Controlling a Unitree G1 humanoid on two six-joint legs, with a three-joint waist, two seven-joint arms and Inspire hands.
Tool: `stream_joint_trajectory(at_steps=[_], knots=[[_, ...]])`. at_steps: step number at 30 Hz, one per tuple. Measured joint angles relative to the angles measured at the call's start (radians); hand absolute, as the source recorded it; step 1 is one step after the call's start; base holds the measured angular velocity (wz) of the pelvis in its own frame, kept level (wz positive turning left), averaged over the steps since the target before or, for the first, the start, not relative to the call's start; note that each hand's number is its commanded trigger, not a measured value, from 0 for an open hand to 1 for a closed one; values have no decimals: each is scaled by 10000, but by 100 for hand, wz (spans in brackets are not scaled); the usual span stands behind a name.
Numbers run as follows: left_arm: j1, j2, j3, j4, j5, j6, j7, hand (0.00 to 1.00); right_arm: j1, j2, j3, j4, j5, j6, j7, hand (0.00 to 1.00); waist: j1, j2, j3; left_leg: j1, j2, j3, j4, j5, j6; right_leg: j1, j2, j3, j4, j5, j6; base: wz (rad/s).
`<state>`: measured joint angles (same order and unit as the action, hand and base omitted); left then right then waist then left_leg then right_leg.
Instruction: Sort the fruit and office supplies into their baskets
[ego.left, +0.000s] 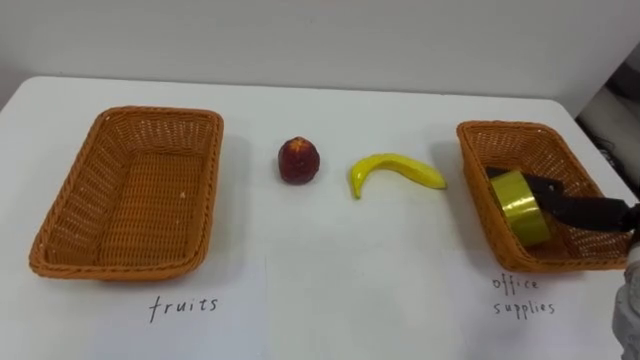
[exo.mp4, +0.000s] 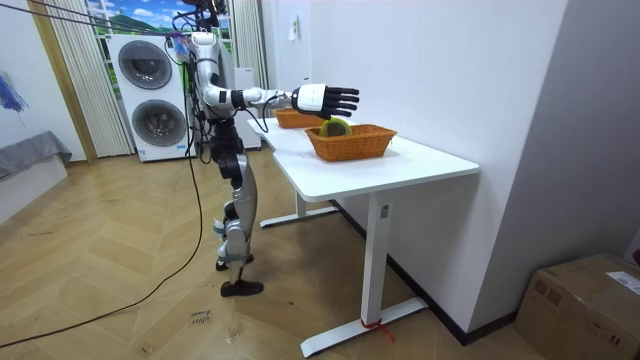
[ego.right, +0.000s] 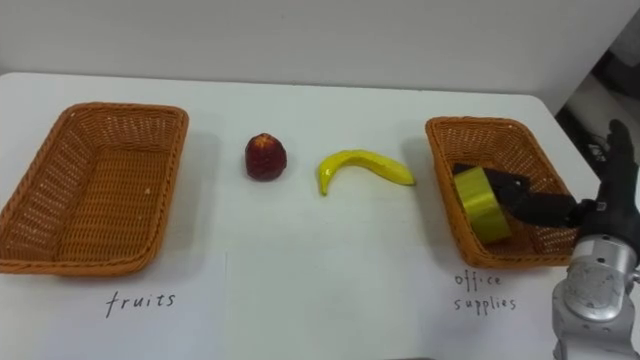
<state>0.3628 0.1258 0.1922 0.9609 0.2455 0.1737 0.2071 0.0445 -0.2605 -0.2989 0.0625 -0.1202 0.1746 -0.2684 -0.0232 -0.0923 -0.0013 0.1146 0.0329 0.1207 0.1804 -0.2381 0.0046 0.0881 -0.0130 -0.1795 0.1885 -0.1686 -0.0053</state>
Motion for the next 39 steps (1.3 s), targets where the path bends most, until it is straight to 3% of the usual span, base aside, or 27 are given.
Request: stream_joint_trajectory(at_steps=[16, 24, 30, 35, 39], knots=[[1, 0, 2, -17, 2, 6, 0, 0, -70, 0, 1, -24, -80, 0, 0, 0, 37, -6, -34, 1, -5, 30, -35, 1, 0, -23, 2, 24, -2, 0, 0, 0], [-89, 1, 3, -1, -13, -42, 5, 0, -968, -104, 2, -1438, -9, -3, -150, 0, 22, -76, 3, 152, -21, 123, -111, 49, 11, 10, 2, 130, 7, -4, 6, -4], [-227, -15, 1, -49, -10, -43, -4, 0, -1479, -613, 7, -2348, 11, -91, -441, 0, 276, -129, 2, 101, -10, 116, -119, 48, 12, -41, 11, 123, 10, -3, 5, 0], [-390, 3, 20, -87, 9, -63, -15, 0, -1808, -679, 229, -2419, -187, -111, -458, 0, 566, -189, -36, 69, -8, 108, -126, 48, 11, -55, 20, 121, -4, -3, 5, 0], [-441, -1, -141, -86, 8, -74, -68, 0, -2018, -680, 1043, -2618, -690, -108, -45, 0, 732, -178, -31, 50, -10, 117, -116, 50, 9, -72, 25, 127, -4, -3, 5, 0]])
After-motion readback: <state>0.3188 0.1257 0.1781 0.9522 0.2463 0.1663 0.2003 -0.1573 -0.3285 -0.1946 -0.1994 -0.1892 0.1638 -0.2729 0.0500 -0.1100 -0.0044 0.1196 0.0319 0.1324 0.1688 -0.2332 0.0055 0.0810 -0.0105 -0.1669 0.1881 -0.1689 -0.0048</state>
